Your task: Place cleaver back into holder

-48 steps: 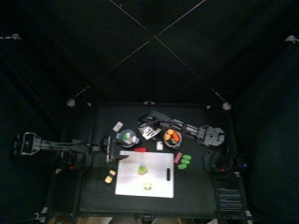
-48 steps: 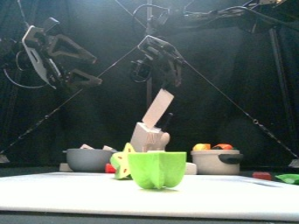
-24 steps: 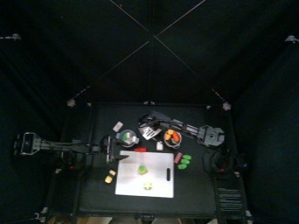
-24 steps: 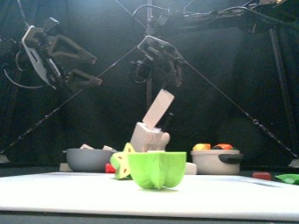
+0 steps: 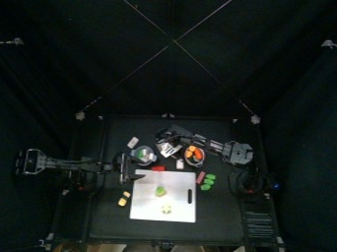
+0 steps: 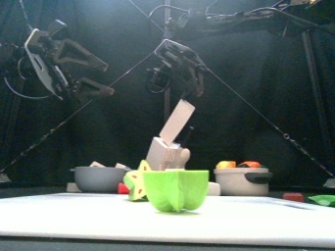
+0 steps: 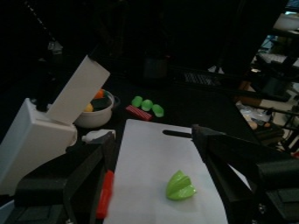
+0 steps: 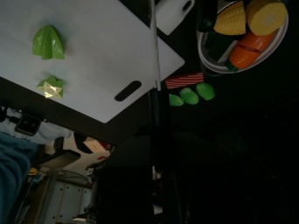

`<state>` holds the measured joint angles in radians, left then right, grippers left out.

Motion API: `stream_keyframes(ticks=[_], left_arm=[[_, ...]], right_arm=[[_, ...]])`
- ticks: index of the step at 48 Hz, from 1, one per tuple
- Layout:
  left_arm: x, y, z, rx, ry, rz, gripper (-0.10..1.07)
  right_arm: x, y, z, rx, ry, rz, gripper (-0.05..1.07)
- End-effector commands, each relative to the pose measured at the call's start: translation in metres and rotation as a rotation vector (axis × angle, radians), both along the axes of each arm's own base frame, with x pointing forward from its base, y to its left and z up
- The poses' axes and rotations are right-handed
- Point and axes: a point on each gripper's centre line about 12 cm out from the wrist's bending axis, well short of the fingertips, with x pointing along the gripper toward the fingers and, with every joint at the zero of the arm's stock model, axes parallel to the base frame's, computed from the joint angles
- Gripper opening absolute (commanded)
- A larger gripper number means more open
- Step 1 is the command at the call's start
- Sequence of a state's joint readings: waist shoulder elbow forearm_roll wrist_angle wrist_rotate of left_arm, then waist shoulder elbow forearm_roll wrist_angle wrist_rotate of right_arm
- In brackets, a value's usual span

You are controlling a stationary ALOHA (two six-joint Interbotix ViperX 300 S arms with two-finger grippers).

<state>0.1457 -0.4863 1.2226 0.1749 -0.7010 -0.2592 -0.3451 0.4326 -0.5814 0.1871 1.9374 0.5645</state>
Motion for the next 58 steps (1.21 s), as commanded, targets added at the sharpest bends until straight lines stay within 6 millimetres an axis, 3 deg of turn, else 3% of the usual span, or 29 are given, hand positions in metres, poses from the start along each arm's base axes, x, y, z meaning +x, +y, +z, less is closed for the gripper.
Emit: stream_keyframes(ticks=[1,58], left_arm=[[0.0016,0.0014,0.0039,0.003,-0.014,0.004,1.02],[0.0014,0.0009,0.0034,0.003,-0.012,0.003,1.02]], right_arm=[[-0.0035,0.0005,0.0177,-0.010,-0.047,-0.002,0.40],[-0.0028,-0.0078,0.0172,-0.013,-0.051,-0.019,0.39]])
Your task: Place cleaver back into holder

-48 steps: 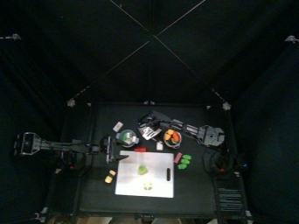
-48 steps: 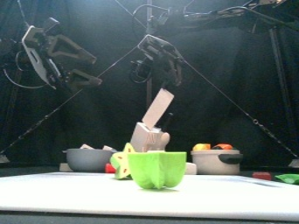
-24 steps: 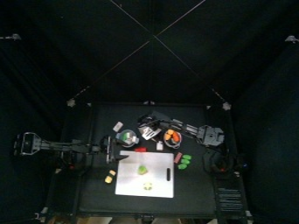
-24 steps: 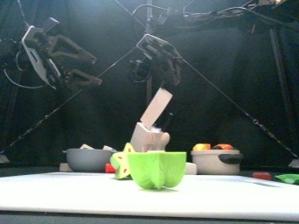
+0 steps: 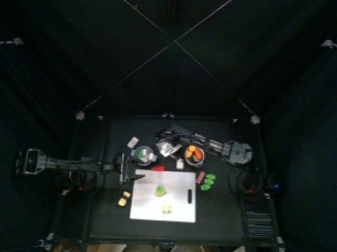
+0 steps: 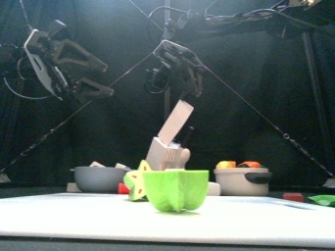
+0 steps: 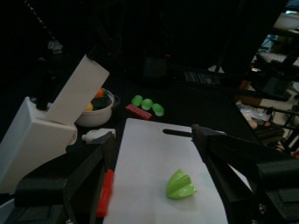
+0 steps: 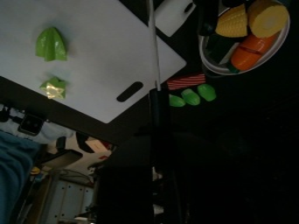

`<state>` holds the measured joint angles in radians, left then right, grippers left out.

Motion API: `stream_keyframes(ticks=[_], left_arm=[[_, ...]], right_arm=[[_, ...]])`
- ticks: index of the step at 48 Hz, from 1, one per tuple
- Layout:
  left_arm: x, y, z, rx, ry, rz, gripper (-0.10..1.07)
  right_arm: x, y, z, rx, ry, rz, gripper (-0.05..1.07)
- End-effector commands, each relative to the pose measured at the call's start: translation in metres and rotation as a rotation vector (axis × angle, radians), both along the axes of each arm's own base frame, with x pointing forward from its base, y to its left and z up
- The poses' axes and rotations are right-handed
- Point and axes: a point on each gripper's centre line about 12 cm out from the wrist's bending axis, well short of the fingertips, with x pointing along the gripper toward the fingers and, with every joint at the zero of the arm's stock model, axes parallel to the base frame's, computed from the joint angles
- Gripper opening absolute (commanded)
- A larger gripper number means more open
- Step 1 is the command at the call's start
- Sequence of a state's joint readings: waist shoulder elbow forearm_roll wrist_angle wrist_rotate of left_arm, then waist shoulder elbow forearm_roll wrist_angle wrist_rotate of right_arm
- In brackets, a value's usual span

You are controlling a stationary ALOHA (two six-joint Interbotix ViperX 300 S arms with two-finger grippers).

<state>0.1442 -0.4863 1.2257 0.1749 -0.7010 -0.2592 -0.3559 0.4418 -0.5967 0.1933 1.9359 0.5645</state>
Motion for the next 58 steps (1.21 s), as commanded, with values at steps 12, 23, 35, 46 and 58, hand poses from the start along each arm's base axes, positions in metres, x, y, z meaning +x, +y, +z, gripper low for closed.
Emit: stream_keyframes(ticks=[12,23,35,46,58], left_arm=[[0.0016,0.0015,0.0039,0.002,-0.014,0.005,1.02],[0.0016,0.0018,0.0039,0.003,-0.014,0.006,1.02],[0.0016,0.0014,0.0039,0.003,-0.014,0.004,1.02],[0.0016,0.0014,0.0039,0.003,-0.014,0.004,1.02],[0.0016,0.0014,0.0039,0.003,-0.014,0.004,1.02]], right_arm=[[-0.0065,-0.0057,0.0199,-0.018,-0.047,-0.018,0.39],[-0.0075,-0.0050,0.0210,-0.015,-0.045,-0.016,0.39],[-0.0086,-0.0066,0.0216,-0.019,-0.043,-0.021,0.39],[-0.0078,-0.0067,0.0196,-0.016,-0.038,-0.021,0.39],[-0.0068,-0.0050,0.0198,0.001,-0.044,-0.020,0.39]])
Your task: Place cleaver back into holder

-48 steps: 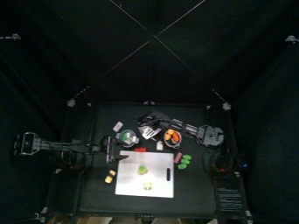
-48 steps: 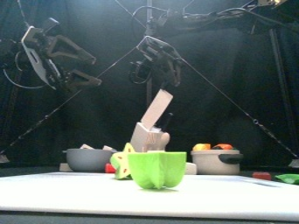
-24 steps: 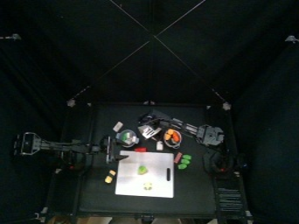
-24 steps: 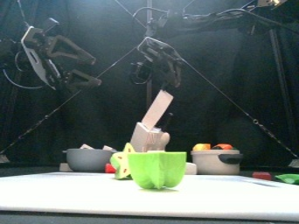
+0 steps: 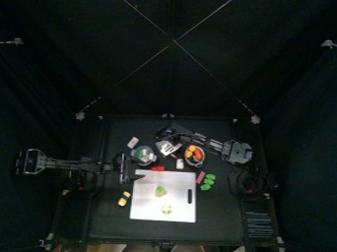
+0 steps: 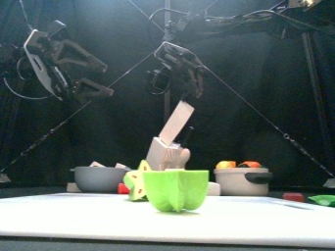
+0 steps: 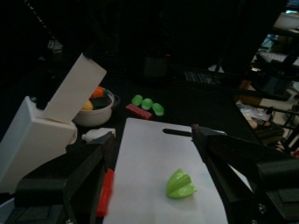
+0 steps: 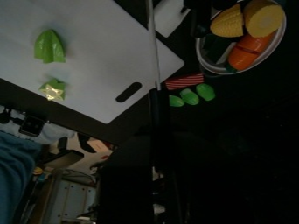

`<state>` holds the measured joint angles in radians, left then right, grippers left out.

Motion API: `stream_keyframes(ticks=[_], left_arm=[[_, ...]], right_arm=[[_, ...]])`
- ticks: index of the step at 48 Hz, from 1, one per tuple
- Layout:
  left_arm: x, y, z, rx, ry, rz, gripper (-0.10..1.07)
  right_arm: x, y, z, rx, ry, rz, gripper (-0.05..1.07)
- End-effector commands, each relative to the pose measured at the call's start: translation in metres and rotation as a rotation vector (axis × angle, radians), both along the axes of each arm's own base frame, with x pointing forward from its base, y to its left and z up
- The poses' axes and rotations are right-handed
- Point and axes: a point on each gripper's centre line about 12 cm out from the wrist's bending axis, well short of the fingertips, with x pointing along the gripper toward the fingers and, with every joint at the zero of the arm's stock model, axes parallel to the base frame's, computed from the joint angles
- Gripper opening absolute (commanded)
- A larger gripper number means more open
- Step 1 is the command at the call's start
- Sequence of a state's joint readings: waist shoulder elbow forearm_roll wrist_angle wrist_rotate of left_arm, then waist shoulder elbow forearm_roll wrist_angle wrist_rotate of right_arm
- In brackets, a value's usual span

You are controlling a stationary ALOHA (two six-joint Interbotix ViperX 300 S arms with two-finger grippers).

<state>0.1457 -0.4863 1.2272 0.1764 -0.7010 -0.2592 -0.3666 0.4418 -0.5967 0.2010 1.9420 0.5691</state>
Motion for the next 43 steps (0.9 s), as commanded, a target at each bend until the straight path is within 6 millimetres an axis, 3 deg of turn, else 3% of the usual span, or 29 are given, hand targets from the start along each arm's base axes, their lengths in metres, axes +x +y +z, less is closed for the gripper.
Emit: stream_keyframes(ticks=[1,43], left_arm=[[0.0020,0.0011,0.0044,0.002,-0.015,0.004,1.02],[0.0020,0.0015,0.0044,0.002,-0.015,0.005,1.02]], right_arm=[[-0.0048,-0.0012,0.0199,-0.007,-0.050,-0.008,0.39],[0.0004,-0.0086,0.0176,-0.005,-0.060,-0.019,0.39]])
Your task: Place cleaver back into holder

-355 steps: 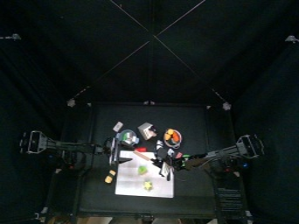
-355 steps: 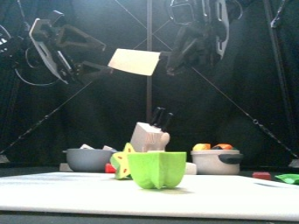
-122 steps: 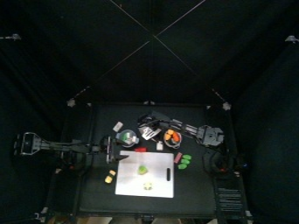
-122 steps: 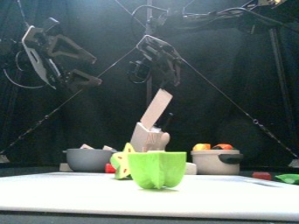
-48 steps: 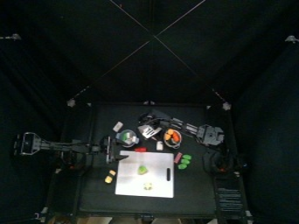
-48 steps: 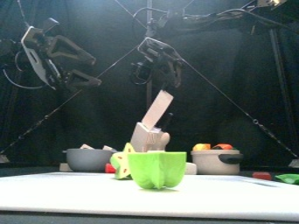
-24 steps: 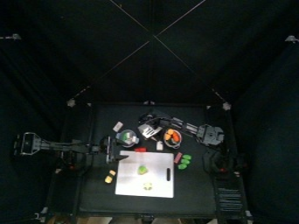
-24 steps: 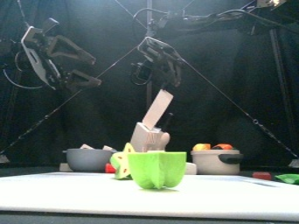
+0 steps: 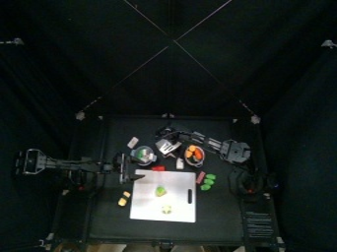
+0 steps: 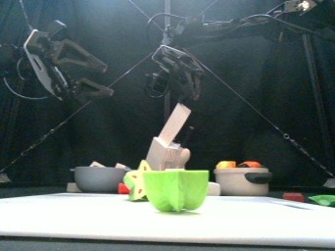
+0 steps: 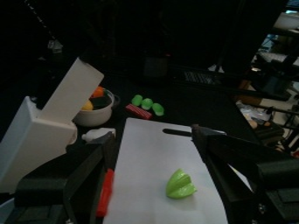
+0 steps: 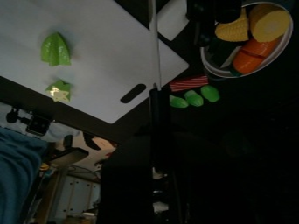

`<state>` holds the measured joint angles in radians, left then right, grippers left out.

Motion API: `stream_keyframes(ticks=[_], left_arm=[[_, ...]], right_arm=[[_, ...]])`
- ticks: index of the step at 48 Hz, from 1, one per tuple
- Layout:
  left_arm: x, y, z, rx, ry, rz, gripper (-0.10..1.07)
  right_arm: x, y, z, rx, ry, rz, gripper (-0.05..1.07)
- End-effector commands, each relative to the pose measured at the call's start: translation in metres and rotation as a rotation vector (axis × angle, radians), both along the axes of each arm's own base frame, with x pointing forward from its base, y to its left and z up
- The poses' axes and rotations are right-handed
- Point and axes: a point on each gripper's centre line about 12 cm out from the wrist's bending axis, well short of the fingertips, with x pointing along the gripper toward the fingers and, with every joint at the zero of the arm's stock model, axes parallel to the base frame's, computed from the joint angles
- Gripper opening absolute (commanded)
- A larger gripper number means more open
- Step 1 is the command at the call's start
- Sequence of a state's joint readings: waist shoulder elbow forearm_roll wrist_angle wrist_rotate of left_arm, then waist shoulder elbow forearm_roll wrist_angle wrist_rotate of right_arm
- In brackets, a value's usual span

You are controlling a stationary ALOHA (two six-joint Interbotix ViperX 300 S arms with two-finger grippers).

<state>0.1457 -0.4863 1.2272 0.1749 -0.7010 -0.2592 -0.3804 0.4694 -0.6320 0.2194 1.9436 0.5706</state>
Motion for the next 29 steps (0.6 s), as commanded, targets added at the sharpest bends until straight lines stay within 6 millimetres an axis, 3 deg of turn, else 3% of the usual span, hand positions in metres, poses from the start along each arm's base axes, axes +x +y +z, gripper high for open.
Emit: stream_keyframes(ticks=[1,11,29], left_arm=[[0.002,0.001,0.004,0.003,-0.015,0.003,1.02],[0.002,0.001,0.004,0.003,-0.015,0.003,1.02],[0.002,0.002,0.003,0.003,0.002,0.007,1.02]], right_arm=[[-0.004,-0.002,0.020,-0.018,-0.049,-0.007,0.39],[0.000,0.001,0.014,-0.009,-0.039,0.002,0.41],[0.002,-0.002,0.028,-0.039,-0.088,-0.005,0.41]])
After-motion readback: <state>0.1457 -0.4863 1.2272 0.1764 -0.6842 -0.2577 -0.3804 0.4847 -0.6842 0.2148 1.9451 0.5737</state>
